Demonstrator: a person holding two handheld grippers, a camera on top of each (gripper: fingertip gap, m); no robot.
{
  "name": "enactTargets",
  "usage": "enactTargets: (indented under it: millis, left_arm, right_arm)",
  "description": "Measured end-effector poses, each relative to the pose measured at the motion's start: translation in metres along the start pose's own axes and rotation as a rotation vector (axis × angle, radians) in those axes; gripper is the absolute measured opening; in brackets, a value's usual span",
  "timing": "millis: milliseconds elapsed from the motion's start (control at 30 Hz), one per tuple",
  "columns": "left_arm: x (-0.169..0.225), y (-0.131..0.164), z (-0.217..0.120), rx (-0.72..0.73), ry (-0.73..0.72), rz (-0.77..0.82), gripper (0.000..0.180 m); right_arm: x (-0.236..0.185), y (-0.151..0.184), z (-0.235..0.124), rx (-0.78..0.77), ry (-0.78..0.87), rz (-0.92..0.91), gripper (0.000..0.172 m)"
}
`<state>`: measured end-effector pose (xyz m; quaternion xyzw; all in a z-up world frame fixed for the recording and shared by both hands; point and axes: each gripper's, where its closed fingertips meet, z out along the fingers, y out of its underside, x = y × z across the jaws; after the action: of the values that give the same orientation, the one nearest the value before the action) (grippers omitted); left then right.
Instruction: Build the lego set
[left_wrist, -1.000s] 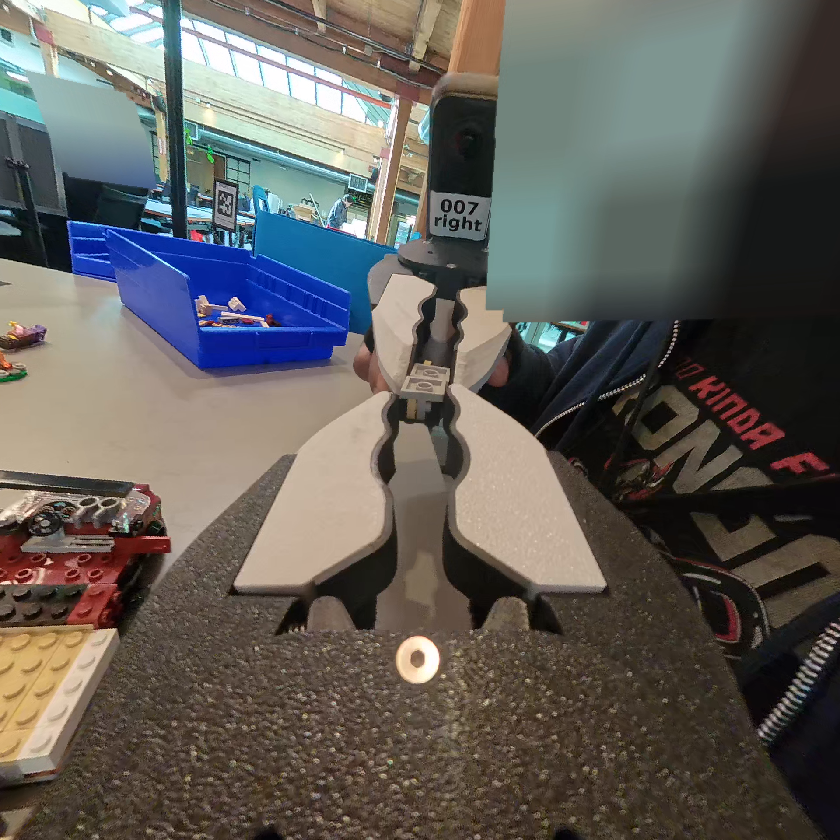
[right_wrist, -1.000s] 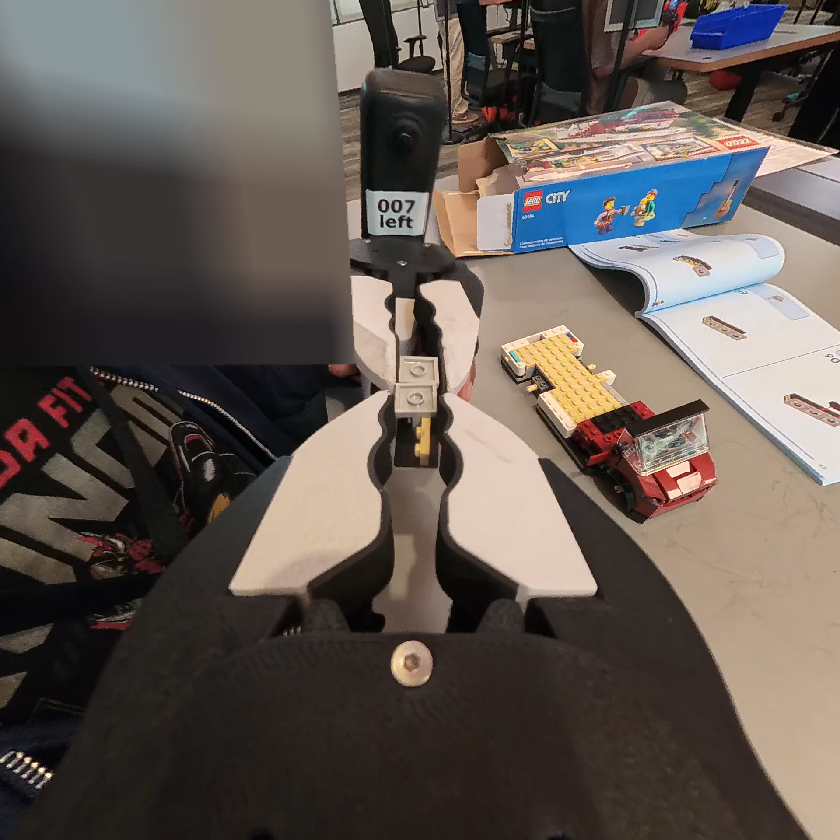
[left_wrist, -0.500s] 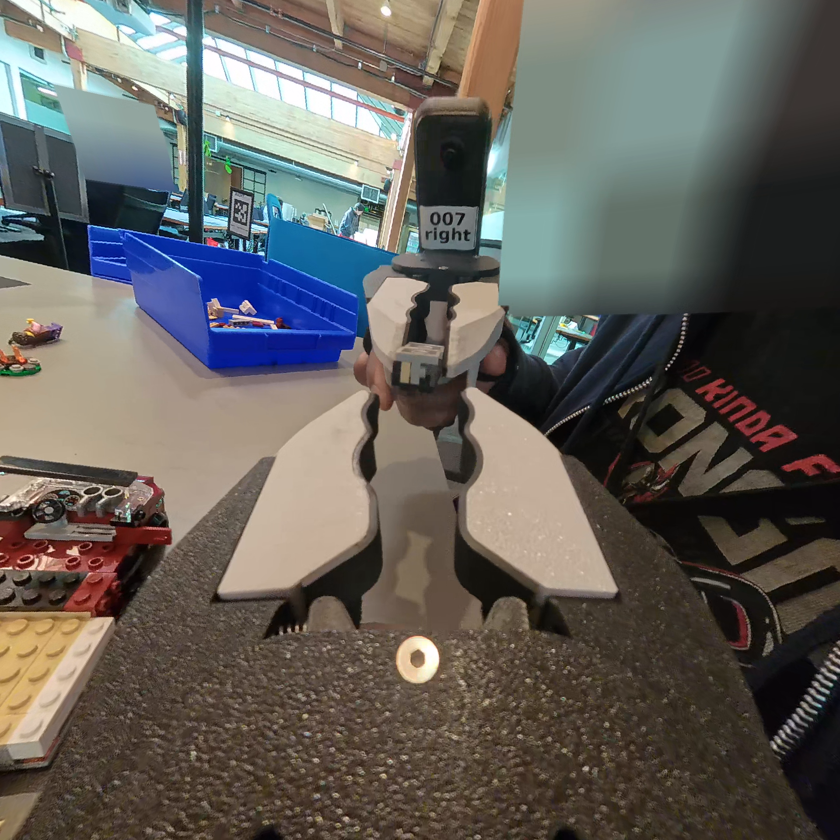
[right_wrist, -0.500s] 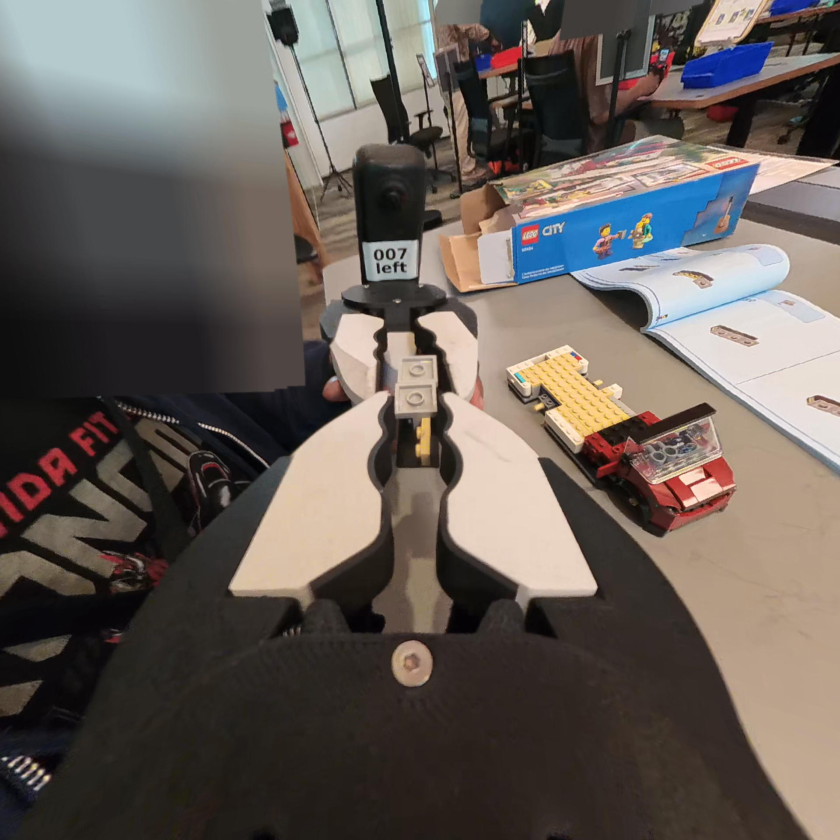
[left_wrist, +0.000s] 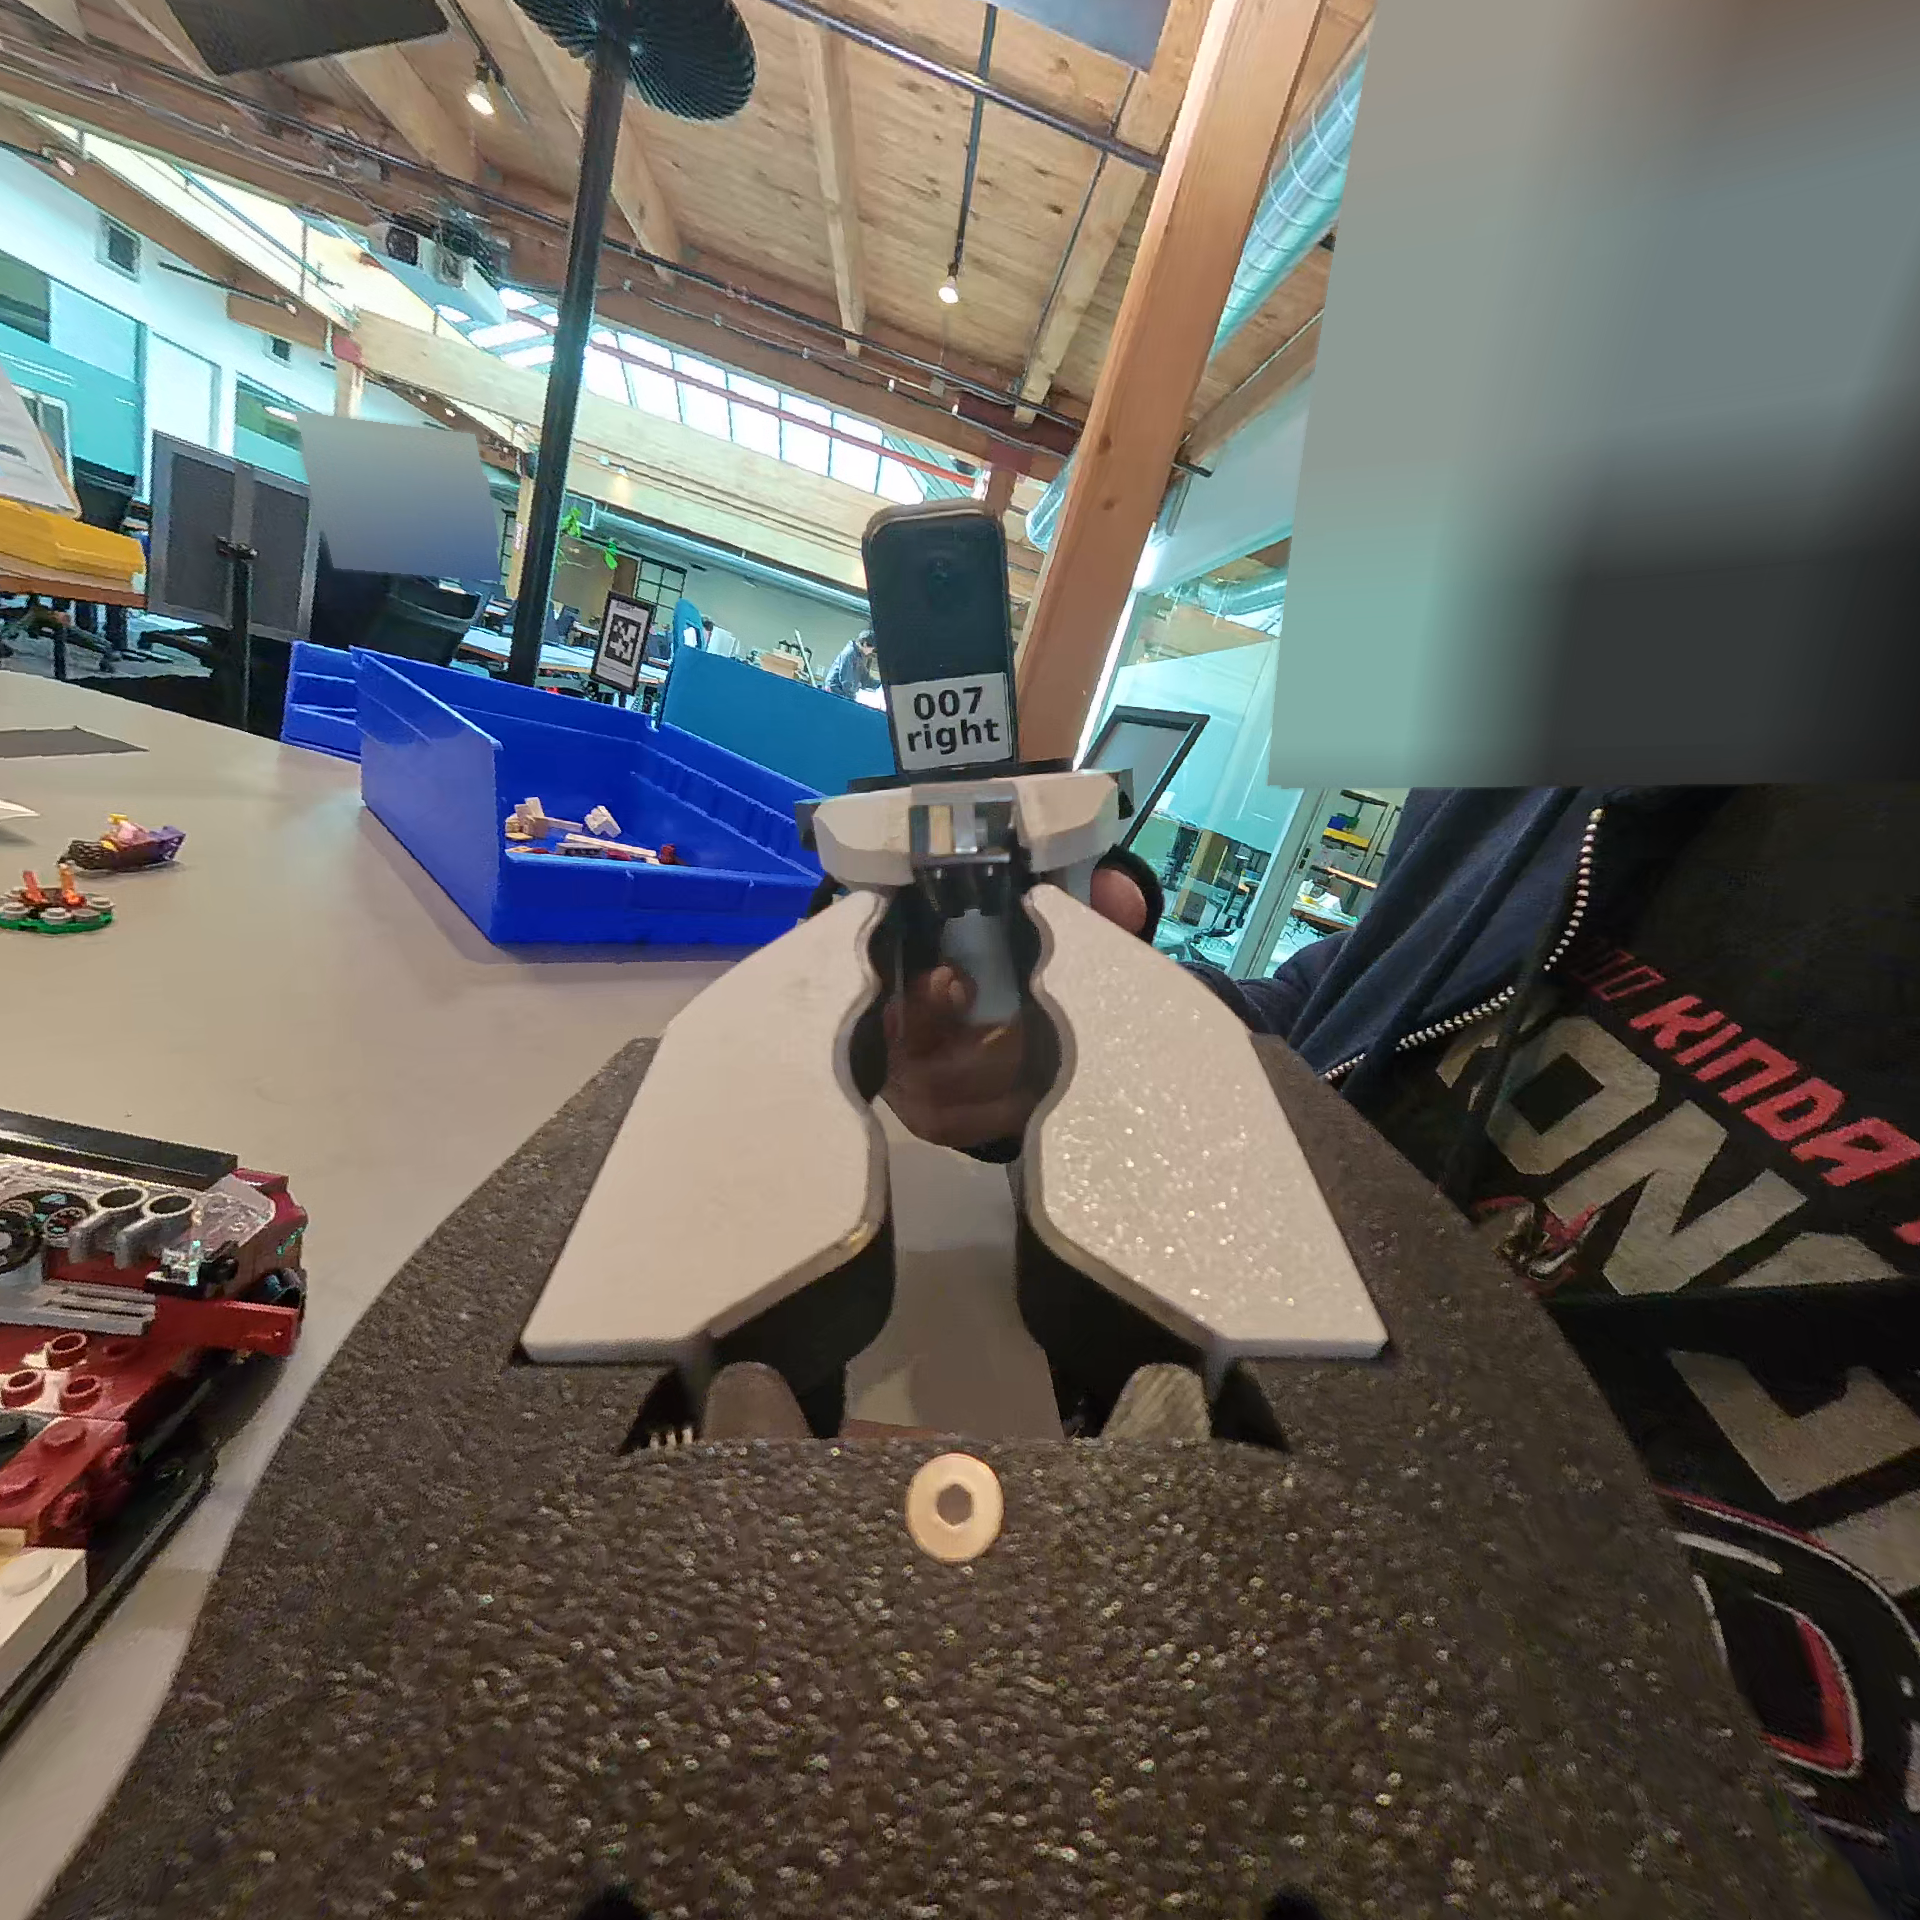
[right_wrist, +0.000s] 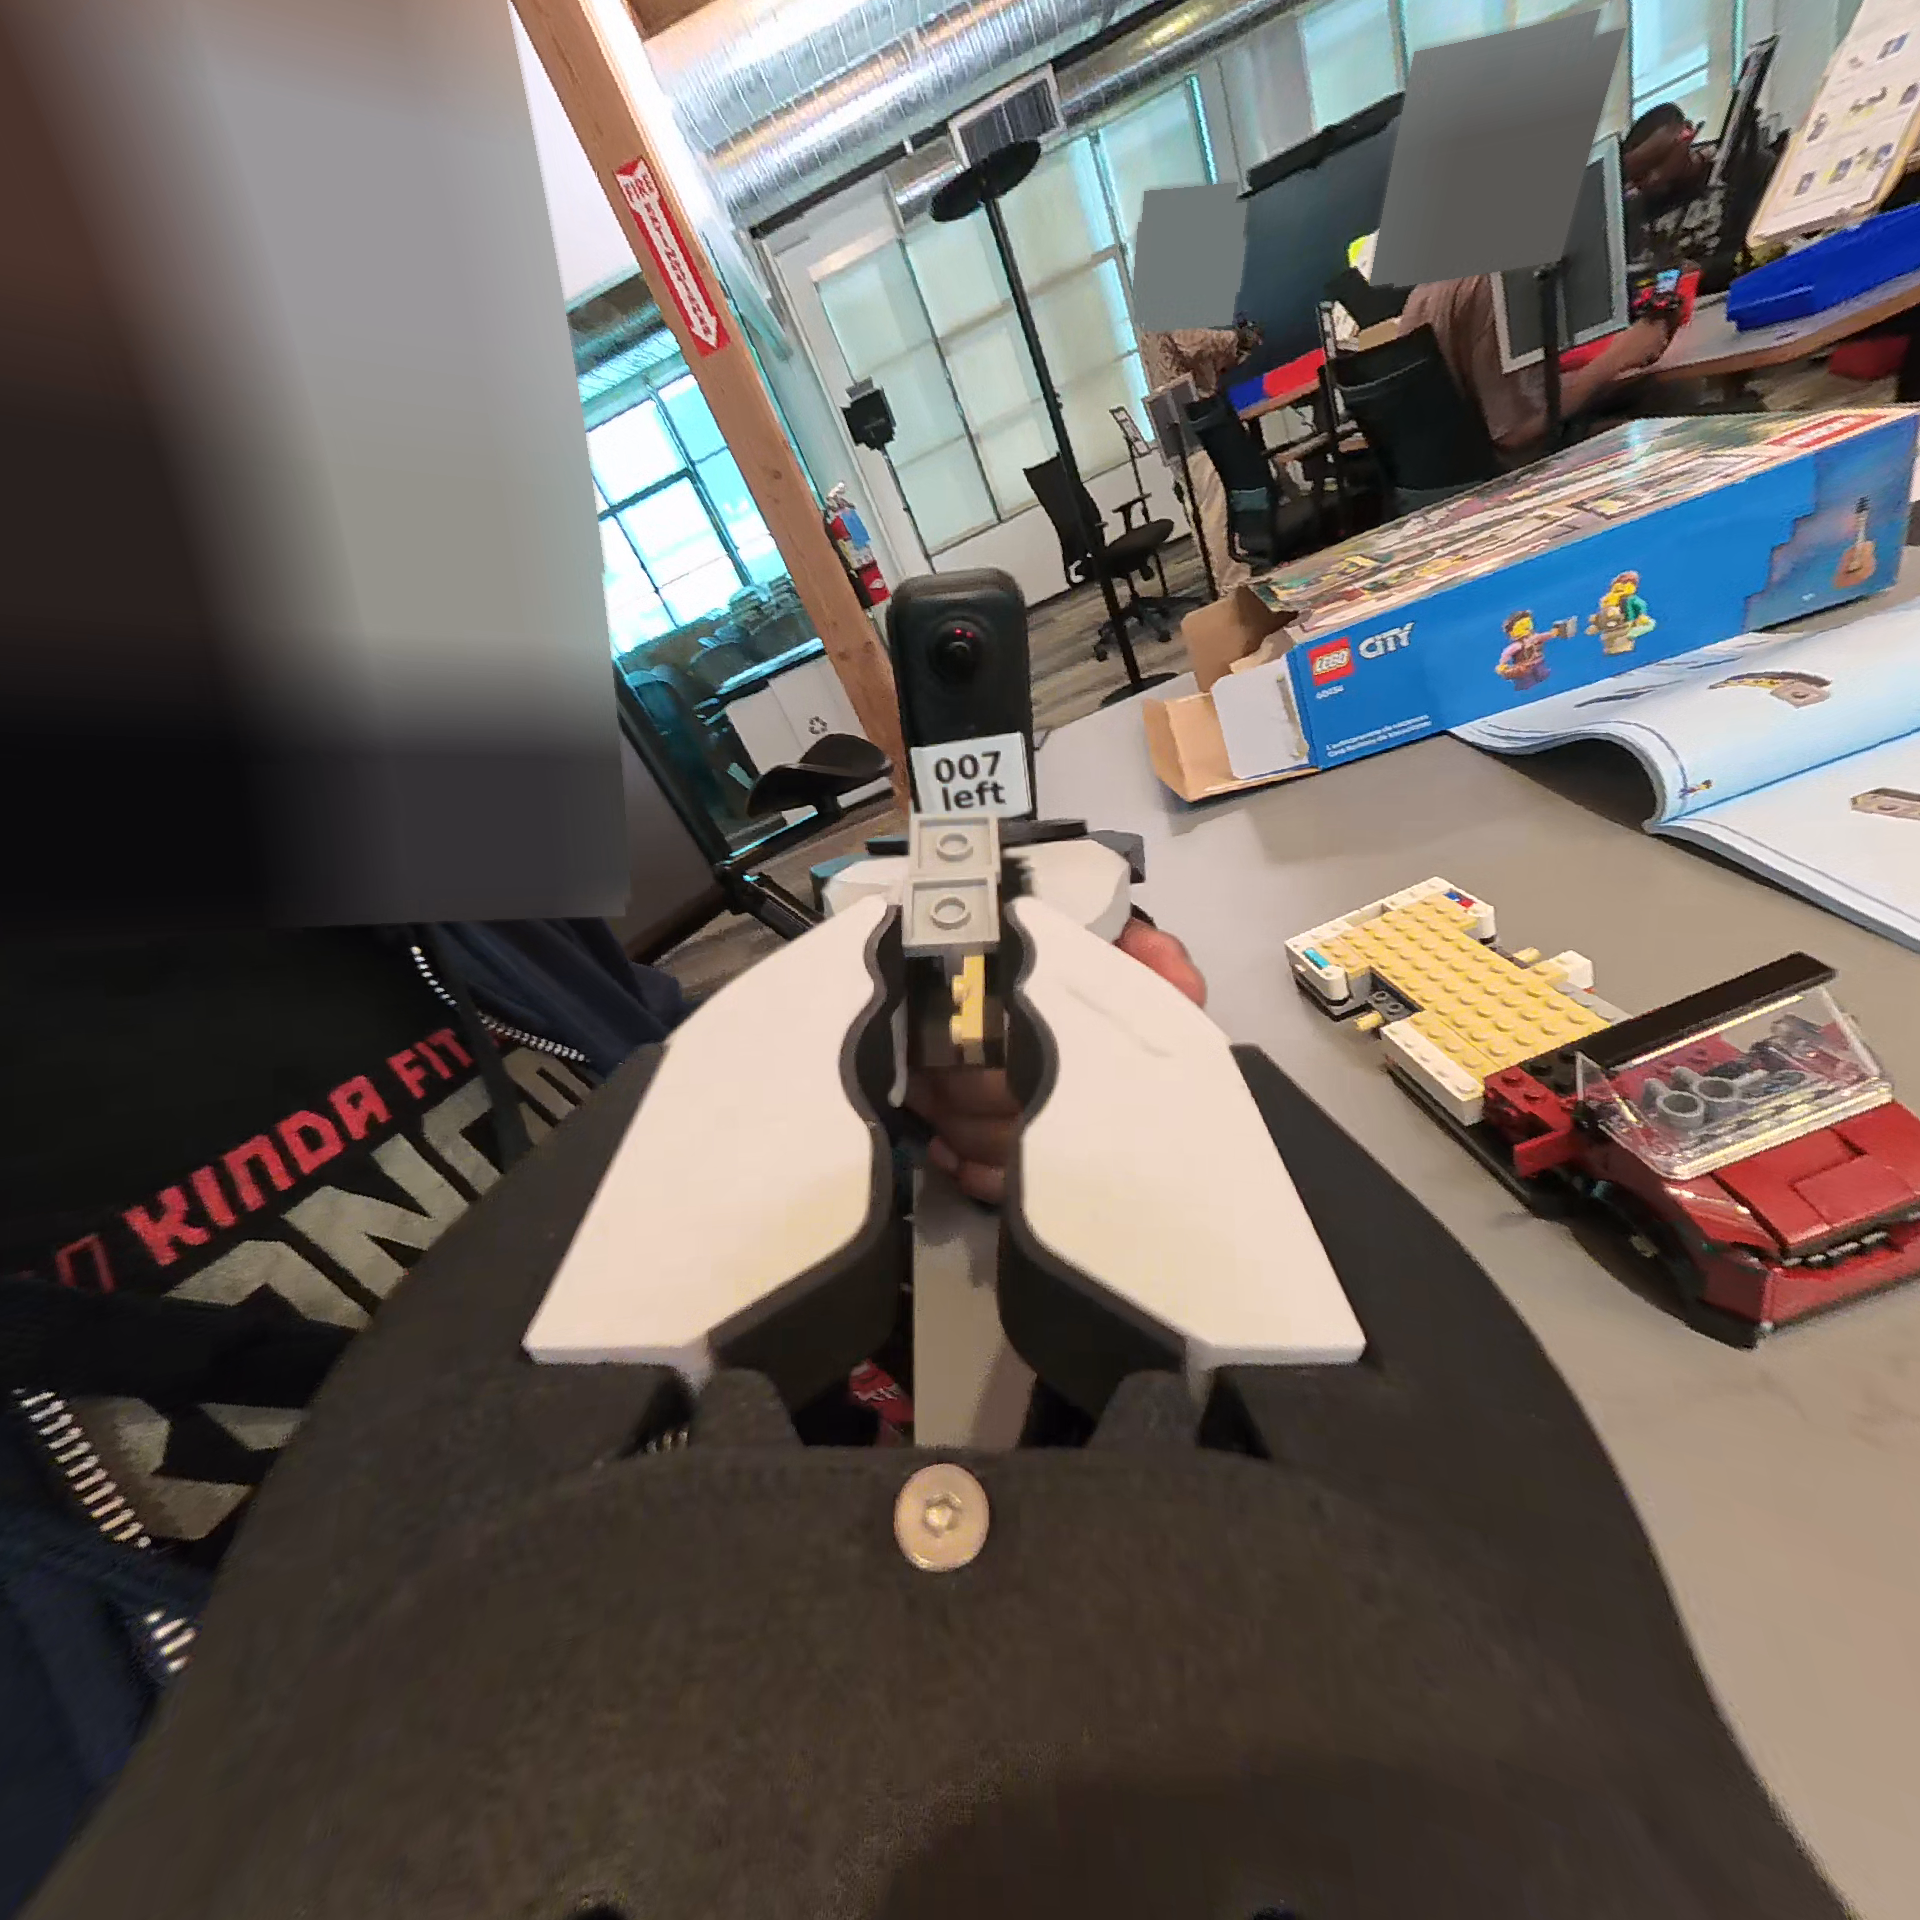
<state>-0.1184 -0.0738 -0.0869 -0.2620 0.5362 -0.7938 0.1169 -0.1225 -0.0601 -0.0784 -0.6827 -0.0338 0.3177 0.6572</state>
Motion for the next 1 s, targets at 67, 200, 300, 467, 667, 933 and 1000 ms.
enactTargets:
  millis: [67, 200, 300, 467, 667, 933, 1000]
  left_arm:
    - [0.001, -0.001, 0.001, 0.019, -0.001, -0.002, 0.022]
    - [0.001, -0.005, 0.0, 0.053, -0.012, 0.004, 0.016]
    - [0.002, -0.006, 0.0, 0.066, -0.013, 0.003, 0.015]
    - [0.001, -0.008, 0.001, 0.096, -0.012, -0.04, 0.022]
    - [0.0, -0.012, 0.001, 0.143, -0.012, -0.052, 0.017]
    - [0.0, -0.014, 0.002, 0.162, -0.014, -0.036, 0.016]
    - [-0.001, -0.015, 0.001, 0.168, -0.016, -0.034, 0.016]
  right_arm:
    - [0.0, 0.0, 0.0, 0.005, -0.008, 0.009, 0.016]
    - [0.001, 0.0, 0.0, 0.013, -0.015, 0.021, 0.016]
    - [0.0, 0.0, -0.001, 0.017, -0.025, 0.028, 0.017]
    - [0.001, -0.003, -0.002, 0.043, -0.039, 0.049, 0.016]
    - [0.001, -0.003, -0.001, 0.053, -0.035, 0.047, 0.017]
    - [0.0, -0.002, -0.001, 0.053, -0.025, 0.025, 0.017]
    - [0.002, -0.001, 0.0, 0.044, -0.004, 0.018, 0.019]
